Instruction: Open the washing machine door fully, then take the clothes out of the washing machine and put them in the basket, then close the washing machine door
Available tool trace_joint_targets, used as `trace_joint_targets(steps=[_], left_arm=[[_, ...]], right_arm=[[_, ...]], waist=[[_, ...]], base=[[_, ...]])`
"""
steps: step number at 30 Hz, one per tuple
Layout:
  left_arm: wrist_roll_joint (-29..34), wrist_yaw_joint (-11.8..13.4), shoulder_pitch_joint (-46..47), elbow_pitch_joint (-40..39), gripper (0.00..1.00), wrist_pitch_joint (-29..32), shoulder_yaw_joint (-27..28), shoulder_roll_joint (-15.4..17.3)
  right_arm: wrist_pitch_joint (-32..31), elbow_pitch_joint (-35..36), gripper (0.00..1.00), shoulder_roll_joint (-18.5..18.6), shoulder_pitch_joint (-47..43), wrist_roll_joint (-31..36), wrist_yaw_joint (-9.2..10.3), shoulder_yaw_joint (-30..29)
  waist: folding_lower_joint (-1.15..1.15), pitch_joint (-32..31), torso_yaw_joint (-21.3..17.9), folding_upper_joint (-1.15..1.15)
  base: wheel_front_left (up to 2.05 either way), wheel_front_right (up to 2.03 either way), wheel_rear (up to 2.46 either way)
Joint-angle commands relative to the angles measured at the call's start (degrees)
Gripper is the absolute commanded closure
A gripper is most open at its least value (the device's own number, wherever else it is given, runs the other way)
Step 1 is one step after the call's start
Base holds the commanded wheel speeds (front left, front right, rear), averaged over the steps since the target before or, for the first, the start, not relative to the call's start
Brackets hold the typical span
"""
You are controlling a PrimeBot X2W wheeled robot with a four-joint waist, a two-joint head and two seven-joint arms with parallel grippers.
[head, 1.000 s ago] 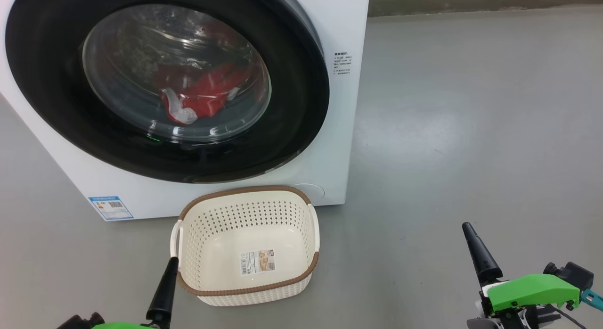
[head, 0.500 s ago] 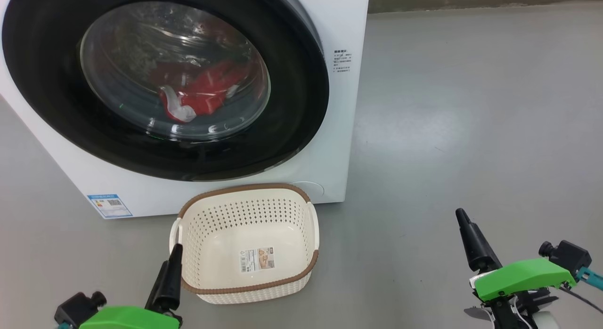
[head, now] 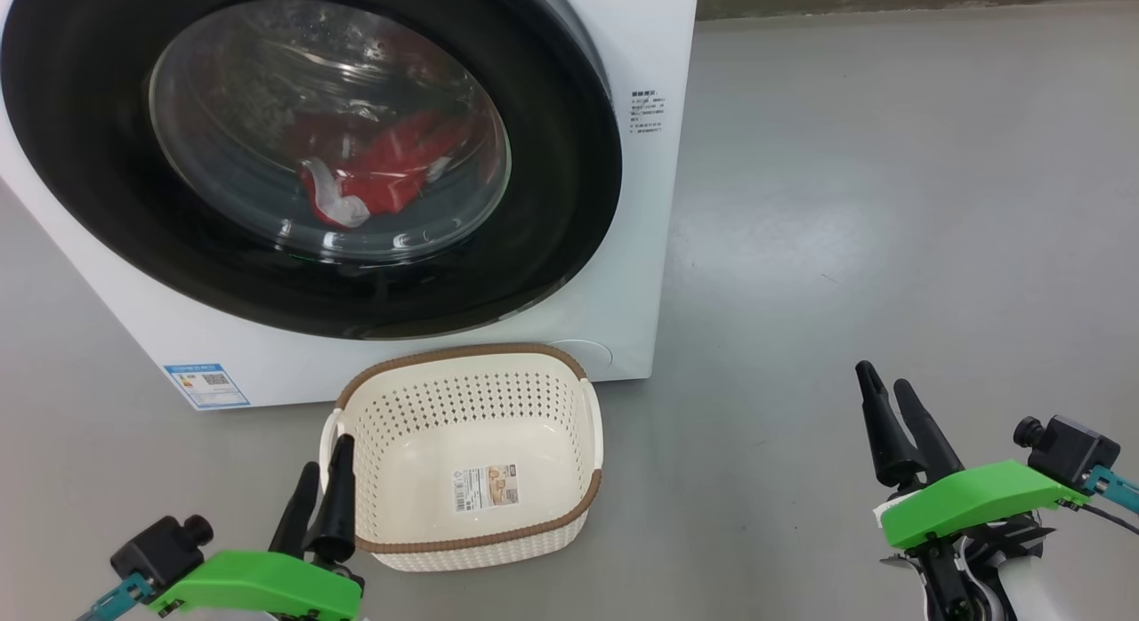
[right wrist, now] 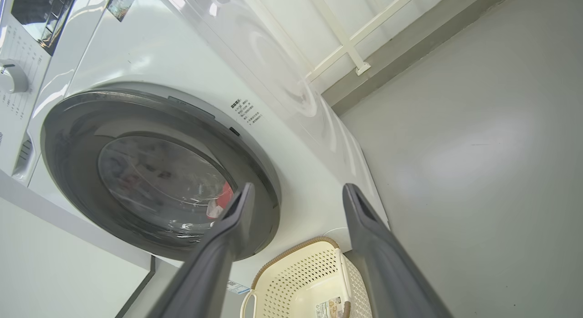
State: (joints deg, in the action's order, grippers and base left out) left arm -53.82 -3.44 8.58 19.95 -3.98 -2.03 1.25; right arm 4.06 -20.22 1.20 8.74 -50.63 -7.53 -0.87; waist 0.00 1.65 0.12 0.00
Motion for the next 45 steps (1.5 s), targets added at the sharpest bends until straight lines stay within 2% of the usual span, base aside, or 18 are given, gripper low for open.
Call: trace_joint_targets(steps=[1, 45], left_arm=[[2.3, 0.32, 2.79, -1.59, 0.0, -0.92, 0.46, 0.88], [29.73, 3.16, 8.48, -2.35, 0.0, -8.18, -2.15, 1.42]], right_arm=[[0.87, 1.75, 0.0, 0.57, 3.2, 2.5, 0.02, 1.16], [8.11, 1.04, 0.0, 1.36, 9.64, 29.41, 0.04, 5.68]], waist=[[0.0, -0.06, 0.06, 0.0], [0.0, 0.27, 0.46, 0.0]], base=[[0.0, 0.0, 0.0], [0.0, 0.0, 0.0]])
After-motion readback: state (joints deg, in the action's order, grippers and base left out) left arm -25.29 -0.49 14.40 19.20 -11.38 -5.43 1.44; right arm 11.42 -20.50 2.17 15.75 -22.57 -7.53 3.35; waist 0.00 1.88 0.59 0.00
